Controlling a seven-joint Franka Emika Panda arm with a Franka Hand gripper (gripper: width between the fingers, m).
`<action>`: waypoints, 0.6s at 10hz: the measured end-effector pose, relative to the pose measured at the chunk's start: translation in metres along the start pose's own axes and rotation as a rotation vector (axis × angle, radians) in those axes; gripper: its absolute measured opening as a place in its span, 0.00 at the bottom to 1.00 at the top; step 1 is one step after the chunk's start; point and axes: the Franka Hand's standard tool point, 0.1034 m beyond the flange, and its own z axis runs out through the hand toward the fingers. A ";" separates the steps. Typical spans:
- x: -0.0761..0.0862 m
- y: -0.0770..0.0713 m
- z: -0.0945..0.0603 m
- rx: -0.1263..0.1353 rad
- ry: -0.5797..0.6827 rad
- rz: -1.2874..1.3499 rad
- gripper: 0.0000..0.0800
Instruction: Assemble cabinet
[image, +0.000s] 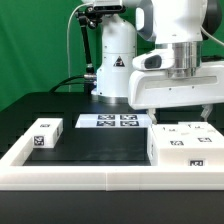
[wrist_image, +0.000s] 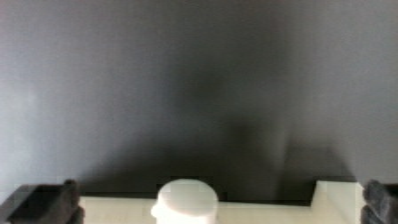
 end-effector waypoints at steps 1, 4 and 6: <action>0.000 0.000 0.001 0.000 -0.001 0.002 1.00; -0.006 0.006 0.022 -0.006 0.008 0.035 1.00; -0.006 0.008 0.024 -0.006 0.014 0.026 1.00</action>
Offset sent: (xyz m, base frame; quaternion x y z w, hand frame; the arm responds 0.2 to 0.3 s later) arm 0.0051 -0.0343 -0.0389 -0.0420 0.0370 0.0296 0.9980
